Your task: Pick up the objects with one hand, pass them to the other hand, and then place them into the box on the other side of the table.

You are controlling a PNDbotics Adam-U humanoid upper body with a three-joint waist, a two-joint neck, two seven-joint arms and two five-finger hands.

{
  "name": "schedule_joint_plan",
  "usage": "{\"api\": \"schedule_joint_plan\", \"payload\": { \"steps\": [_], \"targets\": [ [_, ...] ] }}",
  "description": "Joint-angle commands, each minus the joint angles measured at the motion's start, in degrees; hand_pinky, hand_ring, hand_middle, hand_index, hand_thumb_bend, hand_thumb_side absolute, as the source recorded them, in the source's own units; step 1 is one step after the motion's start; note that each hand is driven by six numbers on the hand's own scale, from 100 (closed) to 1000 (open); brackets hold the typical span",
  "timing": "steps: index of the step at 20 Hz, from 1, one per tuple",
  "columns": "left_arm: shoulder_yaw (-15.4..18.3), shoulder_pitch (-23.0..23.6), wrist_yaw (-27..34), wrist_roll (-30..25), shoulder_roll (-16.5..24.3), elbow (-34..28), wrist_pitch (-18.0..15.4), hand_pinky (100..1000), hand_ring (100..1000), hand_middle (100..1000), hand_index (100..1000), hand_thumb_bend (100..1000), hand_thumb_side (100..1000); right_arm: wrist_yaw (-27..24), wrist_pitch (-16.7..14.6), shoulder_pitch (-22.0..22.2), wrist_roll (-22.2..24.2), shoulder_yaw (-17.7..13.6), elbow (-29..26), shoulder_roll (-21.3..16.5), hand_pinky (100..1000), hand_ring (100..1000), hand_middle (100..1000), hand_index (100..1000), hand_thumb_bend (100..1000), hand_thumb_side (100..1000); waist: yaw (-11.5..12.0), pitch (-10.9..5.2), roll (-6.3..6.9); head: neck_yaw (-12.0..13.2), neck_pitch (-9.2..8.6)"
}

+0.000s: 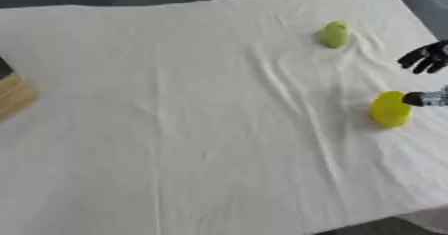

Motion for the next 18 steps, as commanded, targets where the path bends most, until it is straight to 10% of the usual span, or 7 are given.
{"api": "schedule_joint_plan", "payload": {
  "steps": [1,18],
  "targets": [
    [1.1,-0.5,0.1,0.2,2.3,-0.5,0.1,753,706,648,750,660,439,1.0,-0.1,0.0,0.3,-0.5,0.3,-1.7,843,830,826,903,469,454,-0.1,-0.8,0.07,0.0,-0.04],
    [0.9,-0.3,0.4,0.0,1.7,-1.0,0.3,752,708,649,747,649,445,9.1,1.3,-1.4,-3.6,2.1,1.7,2.2,842,829,825,925,514,445,0.3,-0.31,0.58,-0.5,-0.5]
  ]
}}
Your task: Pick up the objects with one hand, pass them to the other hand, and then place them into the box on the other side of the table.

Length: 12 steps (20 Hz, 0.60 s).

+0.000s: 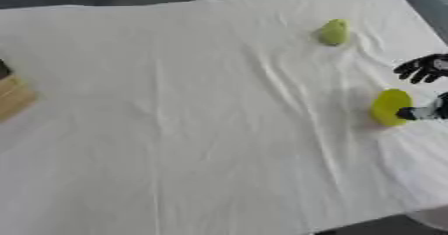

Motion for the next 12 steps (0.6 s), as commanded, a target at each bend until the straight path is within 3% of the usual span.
{"api": "schedule_joint_plan", "payload": {
  "steps": [1,12],
  "targets": [
    [0.9,-0.6,0.3,0.2,1.7,-1.0,0.2,752,708,649,747,648,445,1.5,0.3,-0.7,-0.1,0.0,0.3,-1.0,842,828,825,925,514,448,0.1,-0.69,0.04,-0.3,-0.46],
    [1.0,-0.4,0.2,0.3,1.5,-1.4,0.2,753,709,650,748,649,445,5.5,0.8,-1.0,-0.5,0.2,3.2,0.3,843,831,828,923,548,443,0.4,-0.32,0.38,-0.8,-0.5]
  ]
}}
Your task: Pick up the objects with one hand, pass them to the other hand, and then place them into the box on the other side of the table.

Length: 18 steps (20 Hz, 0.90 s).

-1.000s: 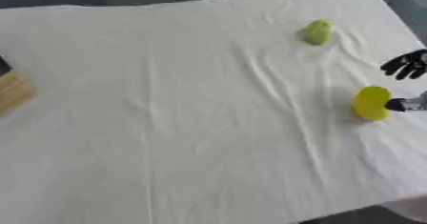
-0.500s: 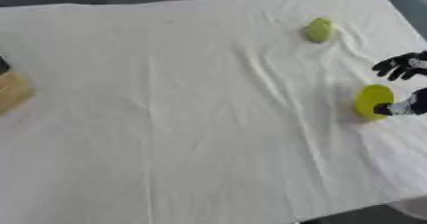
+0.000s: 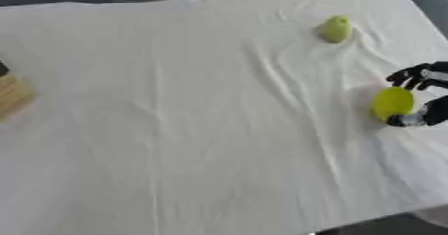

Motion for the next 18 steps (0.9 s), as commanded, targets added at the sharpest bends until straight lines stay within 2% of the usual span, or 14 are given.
{"api": "schedule_joint_plan", "payload": {
  "steps": [1,12,14,15,18],
  "targets": [
    [1.0,-0.5,-0.1,0.1,1.6,-1.0,0.0,753,709,650,748,648,445,1.4,0.4,-0.7,-0.8,-0.8,0.4,-1.5,843,831,828,924,546,439,0.1,-0.82,0.07,-0.3,-0.53],
    [0.9,-0.5,-0.3,0.0,1.5,-1.1,0.1,752,709,649,746,646,446,4.1,0.7,-0.5,-3.3,-1.2,0.9,-1.2,841,827,802,902,530,433,0.3,-0.4,0.19,-0.4,-0.75],
    [0.9,-0.5,-0.3,0.0,1.4,-1.1,0.1,751,708,649,745,646,446,4.3,0.7,-0.5,-3.4,-1.2,1.0,-1.1,839,823,778,882,521,417,0.3,-0.35,0.21,-0.5,-0.75],
    [0.9,-0.5,-0.3,0.0,1.4,-1.2,0.1,751,708,649,744,645,446,4.3,0.7,-0.6,-3.4,-1.1,1.0,-1.1,834,815,738,852,515,412,0.3,-0.31,0.23,-0.5,-0.73],
    [0.9,-0.4,-0.4,0.0,1.4,-1.1,0.1,750,708,648,742,644,446,4.5,0.9,-0.5,-3.3,-1.2,1.1,-1.2,825,801,698,824,521,431,0.3,-0.24,0.27,-0.5,-0.66]
  ]
}}
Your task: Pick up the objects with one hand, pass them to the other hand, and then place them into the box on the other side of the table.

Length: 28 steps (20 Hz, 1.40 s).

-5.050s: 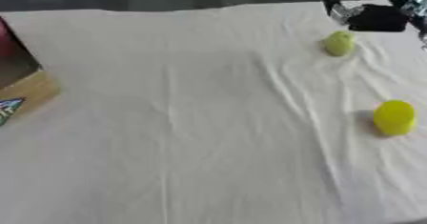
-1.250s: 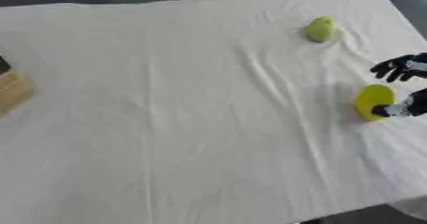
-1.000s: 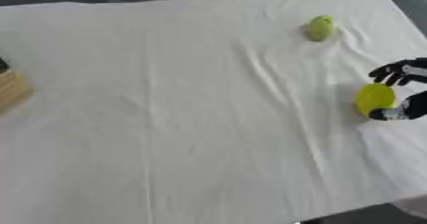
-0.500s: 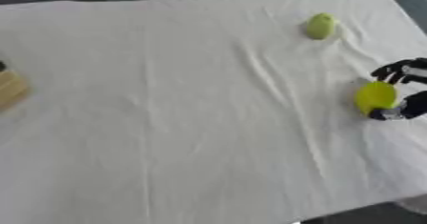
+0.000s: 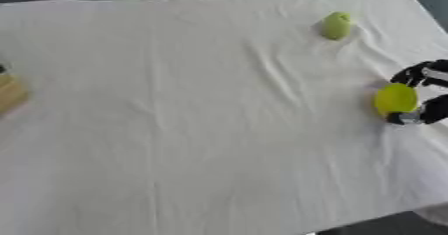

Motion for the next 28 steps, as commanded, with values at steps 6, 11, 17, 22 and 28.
{"api": "schedule_joint_plan", "payload": {
  "steps": [6,11,17,22,28],
  "targets": [
    [0.9,-0.3,-0.4,-0.1,1.5,-0.8,-0.1,749,707,647,740,643,447,1.1,0.3,0.2,0.8,-1.5,0.1,-2.3,828,811,713,849,531,457,-0.3,-0.88,-0.01,0.0,-0.5],
    [0.9,-0.3,-0.6,-0.2,1.5,-0.8,0.0,748,707,646,739,643,446,1.4,0.1,0.4,1.8,-1.9,0.2,-2.4,830,817,727,874,540,474,-0.5,-0.92,-0.02,0.0,-0.53],
    [0.9,-0.2,-0.6,-0.1,1.5,-0.8,0.0,748,707,645,738,643,446,1.9,-0.1,0.6,2.5,-2.0,0.2,-2.4,829,815,720,862,535,467,-0.6,-0.87,0.02,-0.1,-0.53],
    [0.9,-0.2,-0.6,-0.1,1.4,-0.8,0.0,747,706,645,738,641,447,2.7,0.2,0.5,1.9,-2.1,0.2,-2.3,812,782,660,806,496,381,-0.6,-0.79,0.0,-0.2,-0.46],
    [0.9,-0.2,-0.5,-0.2,1.2,-0.8,0.0,747,706,647,737,639,448,1.8,1.2,-0.1,-1.6,-1.7,-0.1,-1.8,783,704,554,709,458,225,-0.5,-0.68,0.02,-0.4,-0.42]
  ]
}}
